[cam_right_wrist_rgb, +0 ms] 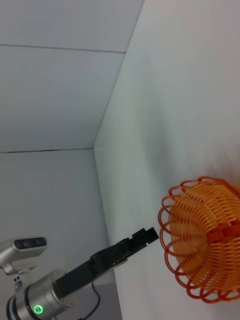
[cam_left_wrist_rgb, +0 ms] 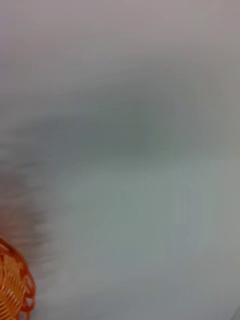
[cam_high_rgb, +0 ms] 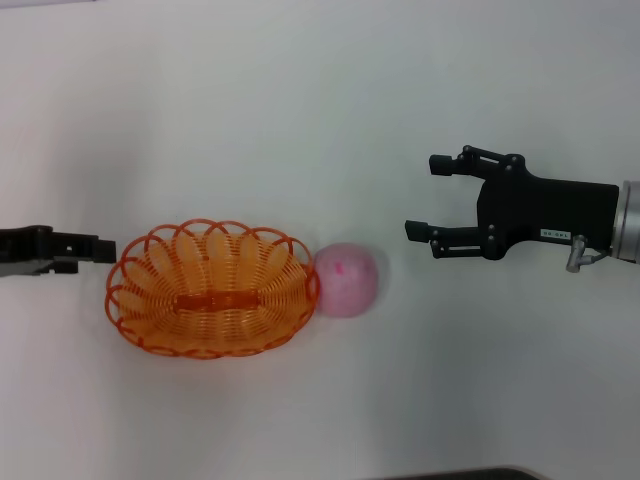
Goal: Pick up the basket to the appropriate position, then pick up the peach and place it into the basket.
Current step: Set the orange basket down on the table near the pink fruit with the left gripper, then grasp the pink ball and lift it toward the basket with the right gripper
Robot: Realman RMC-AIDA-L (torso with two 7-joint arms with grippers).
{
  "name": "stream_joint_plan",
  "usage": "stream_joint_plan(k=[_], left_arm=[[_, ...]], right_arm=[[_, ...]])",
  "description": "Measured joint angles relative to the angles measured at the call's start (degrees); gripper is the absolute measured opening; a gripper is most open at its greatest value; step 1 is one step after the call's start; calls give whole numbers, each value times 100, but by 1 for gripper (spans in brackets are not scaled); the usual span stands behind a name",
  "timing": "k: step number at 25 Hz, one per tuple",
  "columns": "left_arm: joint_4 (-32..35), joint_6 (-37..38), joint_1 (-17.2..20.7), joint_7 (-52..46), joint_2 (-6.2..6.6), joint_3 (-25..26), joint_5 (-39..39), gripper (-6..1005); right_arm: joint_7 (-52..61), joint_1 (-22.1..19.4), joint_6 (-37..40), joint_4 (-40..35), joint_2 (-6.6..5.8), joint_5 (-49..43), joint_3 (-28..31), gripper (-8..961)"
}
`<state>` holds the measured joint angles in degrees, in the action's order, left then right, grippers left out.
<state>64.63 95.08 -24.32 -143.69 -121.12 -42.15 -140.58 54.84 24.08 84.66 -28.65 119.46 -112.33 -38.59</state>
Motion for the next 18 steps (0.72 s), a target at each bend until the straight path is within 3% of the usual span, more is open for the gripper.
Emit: stream_joint_plan(k=[8,14,18], left_arm=[[-8,14,-20,839,-41,416,380,657],[-461,-54,30,1799,-35,737,689,656],[-590,-128,85,2505,-102,1062,805,654]], right_arm=[[-19,22,-71,0,5,15,28,940],[-47,37,-112,7,7,19,28,941],[-54,30,-179,4,14,37,27,940]])
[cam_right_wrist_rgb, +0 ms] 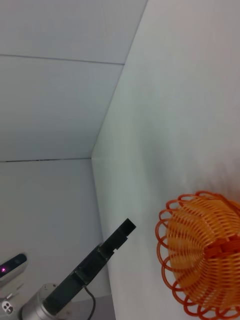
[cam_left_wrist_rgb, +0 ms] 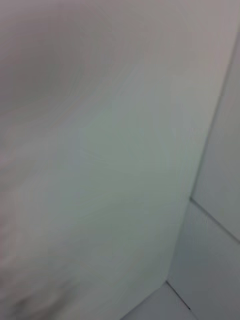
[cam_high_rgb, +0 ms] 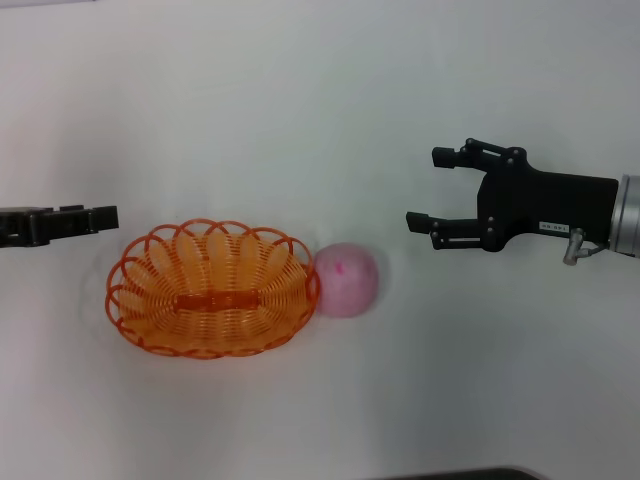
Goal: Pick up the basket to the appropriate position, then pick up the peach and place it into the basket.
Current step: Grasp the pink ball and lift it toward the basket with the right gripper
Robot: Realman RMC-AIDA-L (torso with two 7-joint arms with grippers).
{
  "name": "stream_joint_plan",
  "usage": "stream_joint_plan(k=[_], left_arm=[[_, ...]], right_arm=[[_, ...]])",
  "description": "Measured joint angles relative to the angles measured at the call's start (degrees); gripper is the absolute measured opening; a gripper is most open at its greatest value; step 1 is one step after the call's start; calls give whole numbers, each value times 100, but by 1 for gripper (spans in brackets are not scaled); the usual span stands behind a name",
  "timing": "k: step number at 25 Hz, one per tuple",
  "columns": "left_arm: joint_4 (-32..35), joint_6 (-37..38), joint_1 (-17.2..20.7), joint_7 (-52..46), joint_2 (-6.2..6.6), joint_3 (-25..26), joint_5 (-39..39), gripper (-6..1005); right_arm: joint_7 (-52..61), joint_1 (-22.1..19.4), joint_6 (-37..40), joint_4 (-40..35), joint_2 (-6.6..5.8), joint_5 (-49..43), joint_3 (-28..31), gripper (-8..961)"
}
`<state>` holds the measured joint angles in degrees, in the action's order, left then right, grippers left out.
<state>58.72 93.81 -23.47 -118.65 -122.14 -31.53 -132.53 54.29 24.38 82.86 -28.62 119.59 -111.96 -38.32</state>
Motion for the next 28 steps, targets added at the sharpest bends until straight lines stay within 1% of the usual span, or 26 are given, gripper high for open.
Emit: stream_joint_plan(k=[2,3,5,6,9,14,17,21,25,28], left_arm=[[-7,-29,53,317,-40,110,109,654],[-7,-29,53,317,-40,110,109,654],[-201,33,194,1227,-38,206,505,653],[-223,42,207,1294,-37,210,539,653],[-458,54,332,2023,-24,253,877,652],[-631,-5,443,2849,-18,285,956,651],[-803,17,513,3564,-50,433,1113,650],[-1023,134,559,4186,-48,541,1244,651],[-1097,235,607,4658,-28,499,1229,650],[-1142,279,663,4840,17,329,1186,651]], right_arm=[[-1,-1,-4,-1,4,12,-1,940],[-2,-2,-4,-2,4,15,0,940],[-3,-2,-6,-3,4,17,3,940],[-3,1,-7,-4,4,17,5,940],[-9,17,-8,-4,3,17,8,941],[-15,36,-9,-4,3,17,9,941],[-15,46,-11,-4,2,16,9,941],[-16,51,5,0,2,16,9,940],[-16,51,7,7,3,16,9,940],[-16,50,1,10,2,16,9,940]])
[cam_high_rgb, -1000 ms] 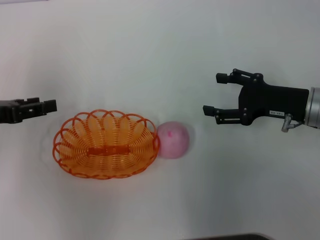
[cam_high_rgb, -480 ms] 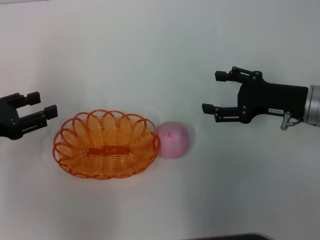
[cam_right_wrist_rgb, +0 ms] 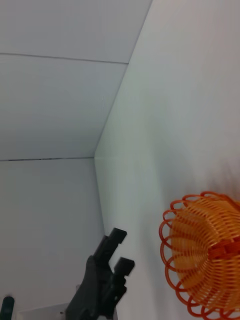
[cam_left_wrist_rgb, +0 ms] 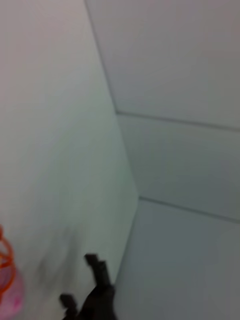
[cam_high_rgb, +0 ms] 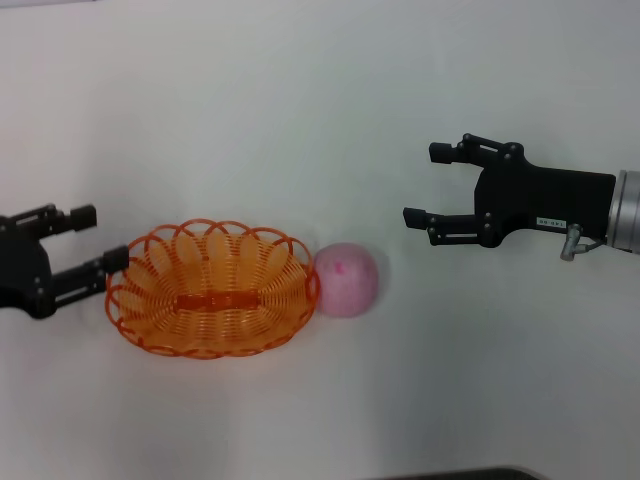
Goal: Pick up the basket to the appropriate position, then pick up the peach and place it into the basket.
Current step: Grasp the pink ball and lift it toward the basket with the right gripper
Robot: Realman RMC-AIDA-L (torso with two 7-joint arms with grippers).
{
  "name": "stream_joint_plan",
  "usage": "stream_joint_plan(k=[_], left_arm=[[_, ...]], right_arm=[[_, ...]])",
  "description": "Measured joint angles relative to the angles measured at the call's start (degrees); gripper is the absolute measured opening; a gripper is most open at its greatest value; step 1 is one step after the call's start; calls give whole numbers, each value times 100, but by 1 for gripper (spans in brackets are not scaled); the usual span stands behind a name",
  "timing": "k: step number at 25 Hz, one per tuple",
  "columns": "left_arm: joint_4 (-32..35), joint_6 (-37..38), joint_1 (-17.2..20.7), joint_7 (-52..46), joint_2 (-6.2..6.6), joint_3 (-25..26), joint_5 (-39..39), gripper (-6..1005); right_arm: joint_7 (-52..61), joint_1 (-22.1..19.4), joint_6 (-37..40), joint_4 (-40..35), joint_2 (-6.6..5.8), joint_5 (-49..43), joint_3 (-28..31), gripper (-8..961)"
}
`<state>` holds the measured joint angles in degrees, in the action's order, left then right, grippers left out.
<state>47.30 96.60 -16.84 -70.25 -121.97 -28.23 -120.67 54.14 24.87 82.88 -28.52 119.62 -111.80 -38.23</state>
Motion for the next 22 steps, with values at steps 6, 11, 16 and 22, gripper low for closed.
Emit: stream_joint_plan(k=[6,11,16,22], left_arm=[[-14,207,101,19,163,-114,-195,654],[12,426,252,41,276,-128,-212,651],[20,537,358,145,349,-153,-372,647],[42,547,459,464,322,-163,-570,647]], right_arm=[[0,-8,-5,-5,0,0,0,941],[0,-10,-1,-11,0,0,0,941],[0,-10,9,-16,0,0,-1,941],[0,0,-3,-15,0,0,-33,942]])
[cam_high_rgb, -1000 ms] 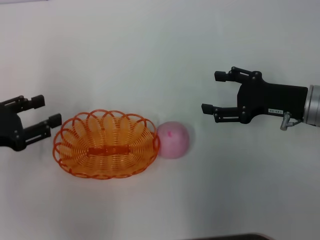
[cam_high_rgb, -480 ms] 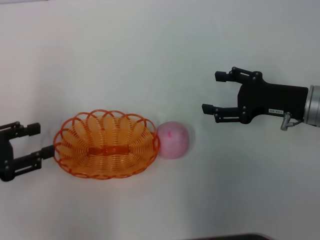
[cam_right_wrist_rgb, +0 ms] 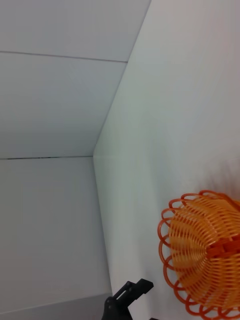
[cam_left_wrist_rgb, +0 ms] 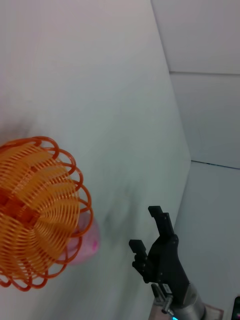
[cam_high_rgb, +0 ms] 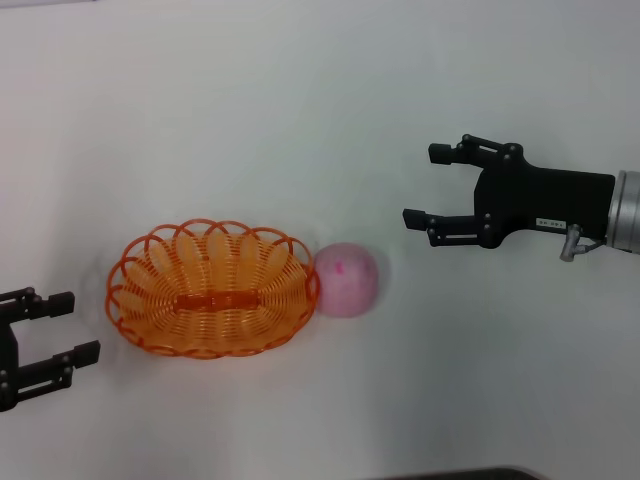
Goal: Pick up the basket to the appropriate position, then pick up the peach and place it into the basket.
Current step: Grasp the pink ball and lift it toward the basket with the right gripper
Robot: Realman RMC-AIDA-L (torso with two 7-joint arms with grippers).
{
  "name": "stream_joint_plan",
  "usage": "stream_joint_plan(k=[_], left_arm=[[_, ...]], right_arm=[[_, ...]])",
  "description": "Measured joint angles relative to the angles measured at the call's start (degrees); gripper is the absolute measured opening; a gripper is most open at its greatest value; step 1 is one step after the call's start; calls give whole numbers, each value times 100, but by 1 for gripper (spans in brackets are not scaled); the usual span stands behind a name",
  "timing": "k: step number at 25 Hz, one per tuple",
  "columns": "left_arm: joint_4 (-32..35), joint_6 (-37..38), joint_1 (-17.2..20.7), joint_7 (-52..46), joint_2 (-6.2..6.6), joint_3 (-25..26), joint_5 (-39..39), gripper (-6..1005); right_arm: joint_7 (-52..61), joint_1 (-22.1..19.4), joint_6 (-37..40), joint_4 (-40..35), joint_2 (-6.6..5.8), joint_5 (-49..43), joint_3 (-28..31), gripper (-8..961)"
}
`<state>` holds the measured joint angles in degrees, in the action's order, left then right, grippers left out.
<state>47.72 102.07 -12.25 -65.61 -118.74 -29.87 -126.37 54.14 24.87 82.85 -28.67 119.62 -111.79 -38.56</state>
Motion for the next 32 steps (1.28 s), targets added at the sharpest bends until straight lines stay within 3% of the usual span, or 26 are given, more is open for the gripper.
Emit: stream_joint_plan(k=[14,21,24,32], left_arm=[[3,11,32,96,-37,9,-71,642],[5,58,58,81,-31,131,-38,642],[7,89,64,88,-26,148,-34,642],[13,221,83,100,-22,250,-32,642]], right_arm=[[295,18,105,31,-11,-30,-11,943],[2120,160,494,-288,-180,-43,-118,943],[3435,284,520,-652,-259,-231,-290,943],[5086,852,668,-900,-297,-1223,-329,944]])
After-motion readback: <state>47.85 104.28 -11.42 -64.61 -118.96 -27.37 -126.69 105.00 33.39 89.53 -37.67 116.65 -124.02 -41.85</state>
